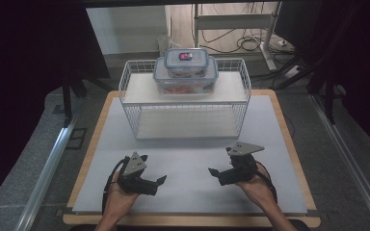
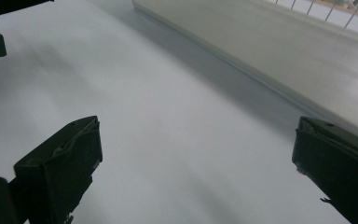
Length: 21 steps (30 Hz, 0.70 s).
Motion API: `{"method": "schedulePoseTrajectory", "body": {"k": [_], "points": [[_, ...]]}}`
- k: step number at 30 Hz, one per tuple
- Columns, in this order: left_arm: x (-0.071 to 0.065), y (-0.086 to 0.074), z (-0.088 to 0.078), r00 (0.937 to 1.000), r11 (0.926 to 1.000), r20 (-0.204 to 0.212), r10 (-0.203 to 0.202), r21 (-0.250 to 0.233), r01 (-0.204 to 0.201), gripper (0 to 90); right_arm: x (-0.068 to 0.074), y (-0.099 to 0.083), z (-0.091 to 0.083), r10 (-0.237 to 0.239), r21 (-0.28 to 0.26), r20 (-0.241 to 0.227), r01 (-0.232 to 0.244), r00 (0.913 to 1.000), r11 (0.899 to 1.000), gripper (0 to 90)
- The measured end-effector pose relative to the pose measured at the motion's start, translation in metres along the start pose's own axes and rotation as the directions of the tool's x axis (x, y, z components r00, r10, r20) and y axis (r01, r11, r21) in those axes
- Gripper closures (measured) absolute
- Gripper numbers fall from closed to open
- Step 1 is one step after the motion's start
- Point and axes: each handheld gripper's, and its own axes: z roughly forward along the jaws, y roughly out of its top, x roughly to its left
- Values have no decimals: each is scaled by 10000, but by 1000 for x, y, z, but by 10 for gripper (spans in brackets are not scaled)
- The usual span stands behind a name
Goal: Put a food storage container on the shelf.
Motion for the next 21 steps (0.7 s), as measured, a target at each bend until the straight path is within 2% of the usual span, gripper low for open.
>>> {"method": "schedulePoseTrajectory", "body": {"k": [10, 13, 15, 21], "points": [[-3, -16, 0, 9997, 9995, -29, -223, 211, 223, 28, 1, -21, -8, 151, 214, 158, -154, 9998, 9997, 12], [-2, -19, 4, 9998, 9993, -92, -174, 326, 177, 27, 2, -29, -9, 163, 398, 226, -172, 9996, 9991, 12], [-2, -20, 6, 9998, 9989, -151, -104, 462, 111, 27, 2, -33, -10, 158, 493, 277, -171, 9995, 9986, 12], [0, -25, 14, 9996, 9956, -134, -237, 903, 248, 23, -2, -42, -8, 197, 764, 398, -228, 9990, 9968, 12]]}}
